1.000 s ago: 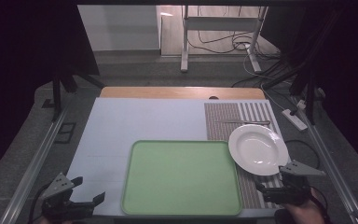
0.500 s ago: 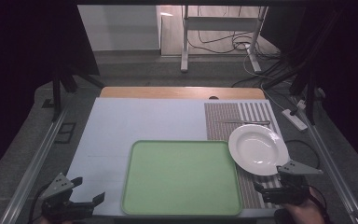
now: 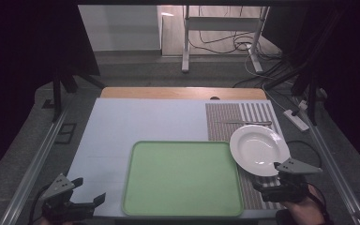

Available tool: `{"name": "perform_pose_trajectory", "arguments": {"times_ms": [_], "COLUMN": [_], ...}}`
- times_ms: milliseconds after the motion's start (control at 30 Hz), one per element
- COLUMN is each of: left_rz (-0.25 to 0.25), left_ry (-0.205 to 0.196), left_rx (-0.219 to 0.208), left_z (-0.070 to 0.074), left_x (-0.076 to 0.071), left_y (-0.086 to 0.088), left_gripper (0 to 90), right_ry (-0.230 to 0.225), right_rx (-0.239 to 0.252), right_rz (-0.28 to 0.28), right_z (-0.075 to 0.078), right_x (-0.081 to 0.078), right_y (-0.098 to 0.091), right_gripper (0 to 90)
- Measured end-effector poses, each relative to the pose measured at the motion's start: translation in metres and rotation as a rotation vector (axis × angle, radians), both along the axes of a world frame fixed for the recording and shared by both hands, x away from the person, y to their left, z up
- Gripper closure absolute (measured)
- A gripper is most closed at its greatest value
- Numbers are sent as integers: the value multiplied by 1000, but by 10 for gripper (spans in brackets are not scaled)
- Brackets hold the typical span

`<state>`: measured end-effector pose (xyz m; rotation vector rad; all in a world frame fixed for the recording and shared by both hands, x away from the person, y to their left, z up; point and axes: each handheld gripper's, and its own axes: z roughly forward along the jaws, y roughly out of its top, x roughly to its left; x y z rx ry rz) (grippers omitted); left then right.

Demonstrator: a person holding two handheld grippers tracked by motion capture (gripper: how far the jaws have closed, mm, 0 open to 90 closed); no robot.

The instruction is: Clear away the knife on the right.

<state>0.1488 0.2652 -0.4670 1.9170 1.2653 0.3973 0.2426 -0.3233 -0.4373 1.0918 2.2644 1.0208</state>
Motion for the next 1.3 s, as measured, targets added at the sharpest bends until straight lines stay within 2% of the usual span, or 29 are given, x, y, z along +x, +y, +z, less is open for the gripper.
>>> {"name": "perform_pose_trajectory", "arguments": {"times_ms": [300,633,700,800,1100,1300], "left_rz": [1,0,0,1,2,2], "left_ry": [1,3,3,5,5,6], "left_rx": [-1,-1,0,-1,-4,-6], "left_z": [0,0,0,0,0,0], "left_x": [0,0,0,0,0,0], "left_y": [0,0,0,0,0,1], "left_gripper": [23,23,23,23,23,23], "right_ry": [12,9,27,73,101,93], "right_rx": [50,52,55,86,62,63], "right_rz": [4,10,1,-2,-18,-4], "right_z": [1,-1,-1,-2,-7,-7], "right_x": [9,20,22,26,36,44], "right_y": [1,4,5,6,11,14], "right_gripper": [2,3,2,3,2,2]}}
